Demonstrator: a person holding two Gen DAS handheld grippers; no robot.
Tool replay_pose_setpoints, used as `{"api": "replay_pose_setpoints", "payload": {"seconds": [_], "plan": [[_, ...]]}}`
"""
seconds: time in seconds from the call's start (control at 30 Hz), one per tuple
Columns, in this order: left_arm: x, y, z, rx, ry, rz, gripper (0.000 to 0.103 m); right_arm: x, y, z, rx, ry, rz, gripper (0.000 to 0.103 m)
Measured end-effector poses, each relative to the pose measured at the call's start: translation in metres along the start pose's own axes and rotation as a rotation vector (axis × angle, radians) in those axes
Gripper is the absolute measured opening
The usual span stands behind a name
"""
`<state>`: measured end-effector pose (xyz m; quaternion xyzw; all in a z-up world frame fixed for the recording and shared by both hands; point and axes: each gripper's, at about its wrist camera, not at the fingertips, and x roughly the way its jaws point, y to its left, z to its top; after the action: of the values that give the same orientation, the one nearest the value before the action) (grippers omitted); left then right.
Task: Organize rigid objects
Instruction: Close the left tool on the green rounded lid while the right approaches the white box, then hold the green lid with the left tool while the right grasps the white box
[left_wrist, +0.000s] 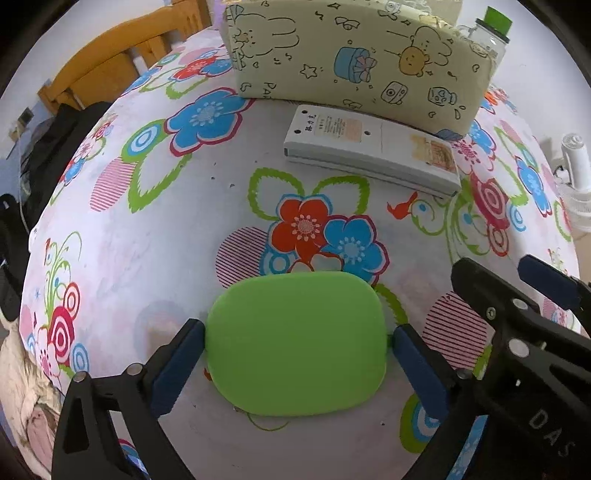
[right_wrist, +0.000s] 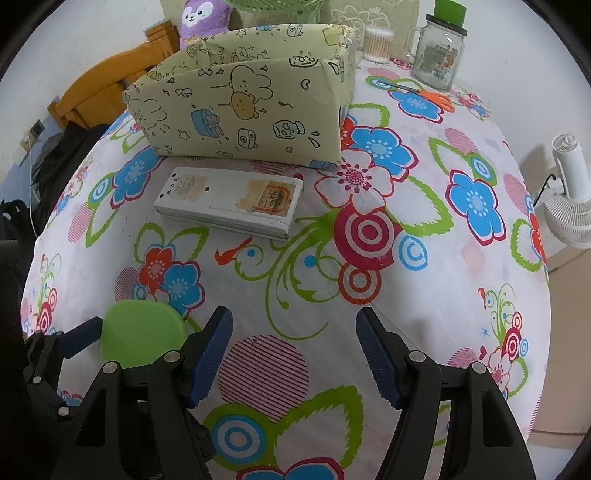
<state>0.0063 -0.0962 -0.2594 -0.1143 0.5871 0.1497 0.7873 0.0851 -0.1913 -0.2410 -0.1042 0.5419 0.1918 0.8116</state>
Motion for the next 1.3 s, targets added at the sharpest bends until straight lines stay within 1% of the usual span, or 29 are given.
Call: {"api": "replay_pose_setpoints", "payload": {"seconds": [0.17,0.3,0.33,0.4,0.77,1.03,1.3], "plan": [[-0.005,0.004,-0.006,-0.053,-0.007,0.014,0.103,0.0,-0.003,-0.002,0.005,0.006,-0.003,0.073],[-0.009,0.005,-0.007,-0.063,-0.016,0.016,0.103,0.001,-0.005,-0.003,0.016,0.009,-0.003,0.073],[-0.01,0.005,-0.008,-0.059,-0.017,0.016,0.102,0.0,-0.005,-0.004,0.016,0.008,-0.002,0.073],[-0.013,0.004,-0.008,-0.05,-0.03,0.013,0.095,0.0,-0.005,-0.004,0.017,0.006,0.0,0.073],[-0.016,0.006,-0.006,-0.003,-0.017,-0.004,0.095,-0.003,-0.003,-0.006,0.032,0.006,0.008,0.073],[-0.012,0.023,0.01,0.019,-0.019,0.0,0.095,-0.006,0.005,0.0,0.036,-0.001,0.022,0.073],[-0.018,0.036,0.032,0.063,-0.036,-0.011,0.095,-0.009,0.018,0.012,0.034,-0.017,0.029,0.073]]}}
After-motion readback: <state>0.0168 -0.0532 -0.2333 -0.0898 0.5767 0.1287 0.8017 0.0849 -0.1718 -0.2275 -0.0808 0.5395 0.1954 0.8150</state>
